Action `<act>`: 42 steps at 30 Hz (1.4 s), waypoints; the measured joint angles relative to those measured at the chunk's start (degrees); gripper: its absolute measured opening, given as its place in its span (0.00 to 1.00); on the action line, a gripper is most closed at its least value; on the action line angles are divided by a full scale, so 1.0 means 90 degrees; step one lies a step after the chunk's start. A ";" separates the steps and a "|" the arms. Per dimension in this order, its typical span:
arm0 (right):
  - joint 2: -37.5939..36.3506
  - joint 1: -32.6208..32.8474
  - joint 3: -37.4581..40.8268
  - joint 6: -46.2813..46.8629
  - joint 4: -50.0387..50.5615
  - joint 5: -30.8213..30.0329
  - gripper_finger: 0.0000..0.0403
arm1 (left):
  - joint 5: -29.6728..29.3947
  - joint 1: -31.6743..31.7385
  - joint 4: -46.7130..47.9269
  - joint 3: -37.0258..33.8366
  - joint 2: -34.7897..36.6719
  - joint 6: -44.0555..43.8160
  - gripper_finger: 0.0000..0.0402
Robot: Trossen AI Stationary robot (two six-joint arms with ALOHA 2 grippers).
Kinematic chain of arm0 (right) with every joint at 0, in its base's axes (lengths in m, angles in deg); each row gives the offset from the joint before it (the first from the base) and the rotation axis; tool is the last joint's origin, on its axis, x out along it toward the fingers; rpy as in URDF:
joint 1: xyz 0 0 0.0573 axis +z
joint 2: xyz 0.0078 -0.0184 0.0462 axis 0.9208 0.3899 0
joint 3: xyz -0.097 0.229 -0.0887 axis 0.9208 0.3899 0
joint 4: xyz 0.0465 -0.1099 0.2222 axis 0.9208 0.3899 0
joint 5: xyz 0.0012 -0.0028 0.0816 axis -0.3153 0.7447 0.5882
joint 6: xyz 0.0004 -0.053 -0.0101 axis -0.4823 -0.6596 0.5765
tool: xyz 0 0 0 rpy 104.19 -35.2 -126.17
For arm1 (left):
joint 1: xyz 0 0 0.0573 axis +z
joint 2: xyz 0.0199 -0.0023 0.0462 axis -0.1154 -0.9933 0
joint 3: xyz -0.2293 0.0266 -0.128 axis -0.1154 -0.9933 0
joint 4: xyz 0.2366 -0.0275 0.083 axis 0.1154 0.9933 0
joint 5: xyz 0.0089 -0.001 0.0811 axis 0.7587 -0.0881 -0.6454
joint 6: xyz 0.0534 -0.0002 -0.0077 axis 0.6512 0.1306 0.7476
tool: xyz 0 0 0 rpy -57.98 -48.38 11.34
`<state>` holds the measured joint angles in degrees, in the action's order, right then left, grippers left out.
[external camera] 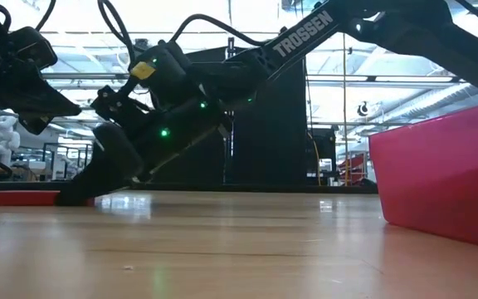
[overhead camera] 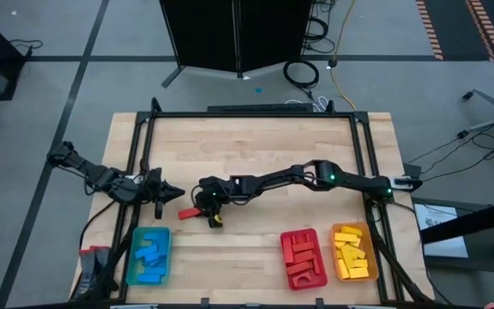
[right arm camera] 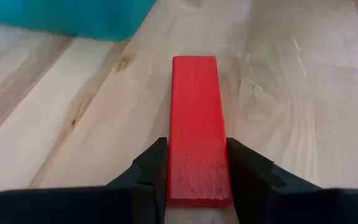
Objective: Sort blocks
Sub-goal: Put the red block into the red bin
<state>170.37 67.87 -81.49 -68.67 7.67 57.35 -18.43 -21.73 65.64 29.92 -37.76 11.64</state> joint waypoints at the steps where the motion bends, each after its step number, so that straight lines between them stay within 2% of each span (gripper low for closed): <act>1: -0.0026 0.0011 0.0015 0.0205 -0.0020 -0.0036 0.28 | 0.0000 0.0000 0.0000 0.0000 0.0000 -0.0001 0.04; 8: -0.0471 0.0095 0.0068 0.0775 0.0378 -0.0095 0.28 | 0.0001 -0.0002 -0.0002 0.0000 0.0001 -0.0002 0.04; 10: -0.0664 0.0146 0.0084 0.0885 0.0782 -0.0362 0.28 | 0.0000 -0.0001 -0.0002 0.0000 -0.0002 -0.0002 0.04; 20: -0.2193 0.0570 0.0111 0.0698 0.3787 -0.0861 0.28 | 0.0002 -0.0002 -0.0010 -0.0002 -0.0002 0.0000 0.04; 27: -0.3357 0.1084 0.0100 0.0940 0.5862 -0.1914 0.28 | 0.0003 0.0000 -0.0017 -0.0002 -0.0007 0.0004 0.04; 33: -0.4236 0.1607 0.0229 0.1874 0.7485 -0.2614 0.28 | 0.0003 -0.0001 -0.0015 -0.0002 -0.0012 0.0029 0.04; 42: -0.6228 0.2956 0.2104 0.4987 0.7594 -0.3515 0.28 | -0.0001 -0.0002 -0.0019 -0.0002 -0.0015 0.0049 0.04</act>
<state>114.32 94.48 -62.55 -23.79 76.02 25.72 -18.44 -21.75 65.47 29.89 -37.89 12.08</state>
